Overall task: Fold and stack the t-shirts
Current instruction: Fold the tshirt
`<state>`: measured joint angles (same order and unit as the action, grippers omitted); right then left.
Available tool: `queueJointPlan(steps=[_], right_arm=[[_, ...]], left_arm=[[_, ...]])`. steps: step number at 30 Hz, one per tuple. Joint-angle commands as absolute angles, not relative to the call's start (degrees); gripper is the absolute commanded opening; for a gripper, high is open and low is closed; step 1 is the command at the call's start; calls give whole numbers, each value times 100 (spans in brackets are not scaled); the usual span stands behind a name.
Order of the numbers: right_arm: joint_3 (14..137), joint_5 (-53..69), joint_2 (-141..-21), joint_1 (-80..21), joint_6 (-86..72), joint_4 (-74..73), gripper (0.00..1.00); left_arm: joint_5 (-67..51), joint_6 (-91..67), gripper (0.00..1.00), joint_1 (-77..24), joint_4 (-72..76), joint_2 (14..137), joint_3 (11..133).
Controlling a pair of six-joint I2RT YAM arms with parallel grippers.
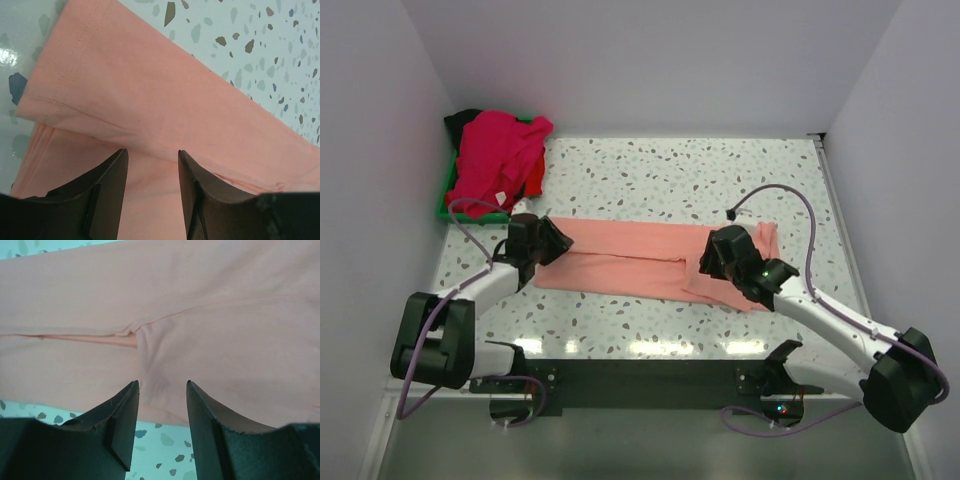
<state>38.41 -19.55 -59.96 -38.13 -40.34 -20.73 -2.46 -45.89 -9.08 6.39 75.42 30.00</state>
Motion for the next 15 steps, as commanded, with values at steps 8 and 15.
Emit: queueJointPlan(steps=[8, 15], right_arm=[[3639, -1451, -6802, -2198, -4043, -1899, 47], [3937, -1248, -8337, -1811, -4061, -1371, 47]], left_arm=[[359, -4675, 41, -1072, 879, 7514, 2277], [878, -4895, 31, -1520, 800, 7603, 2057]])
